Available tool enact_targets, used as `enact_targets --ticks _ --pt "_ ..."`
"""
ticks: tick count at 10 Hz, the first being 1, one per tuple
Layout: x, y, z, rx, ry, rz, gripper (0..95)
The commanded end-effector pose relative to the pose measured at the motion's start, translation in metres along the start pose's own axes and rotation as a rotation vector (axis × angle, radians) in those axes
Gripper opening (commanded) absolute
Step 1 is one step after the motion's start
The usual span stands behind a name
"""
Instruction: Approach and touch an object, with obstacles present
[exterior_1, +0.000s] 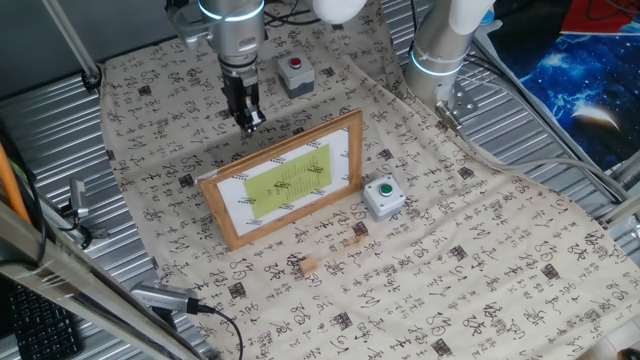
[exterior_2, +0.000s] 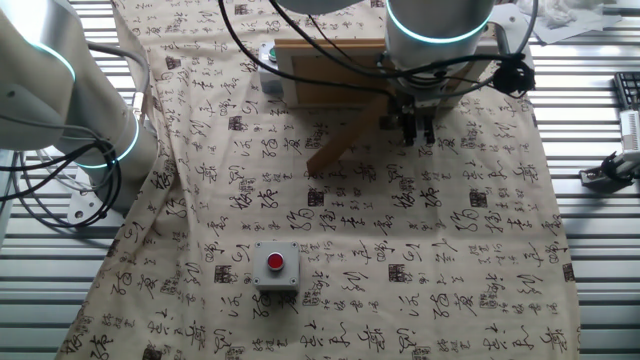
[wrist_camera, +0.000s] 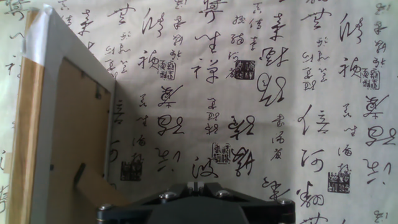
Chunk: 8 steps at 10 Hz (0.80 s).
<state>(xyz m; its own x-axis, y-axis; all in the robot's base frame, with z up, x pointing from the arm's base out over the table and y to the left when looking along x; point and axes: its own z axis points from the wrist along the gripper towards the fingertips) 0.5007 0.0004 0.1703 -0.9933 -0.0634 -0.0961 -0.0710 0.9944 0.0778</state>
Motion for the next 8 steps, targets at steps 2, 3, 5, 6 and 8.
enact_targets --ticks 2,3,5,6,8 --pt "0.0007 0.0 -0.0007 0.0 -0.002 0.003 0.0" --pt "0.0011 0.0004 -0.0016 0.003 0.001 0.006 0.0" --pt "0.0011 0.0004 -0.0016 0.003 0.002 0.009 0.0" --pt "0.0011 0.0004 -0.0016 0.003 0.002 0.011 0.0" --pt "0.0011 0.0004 -0.0017 0.002 0.001 0.013 0.0"
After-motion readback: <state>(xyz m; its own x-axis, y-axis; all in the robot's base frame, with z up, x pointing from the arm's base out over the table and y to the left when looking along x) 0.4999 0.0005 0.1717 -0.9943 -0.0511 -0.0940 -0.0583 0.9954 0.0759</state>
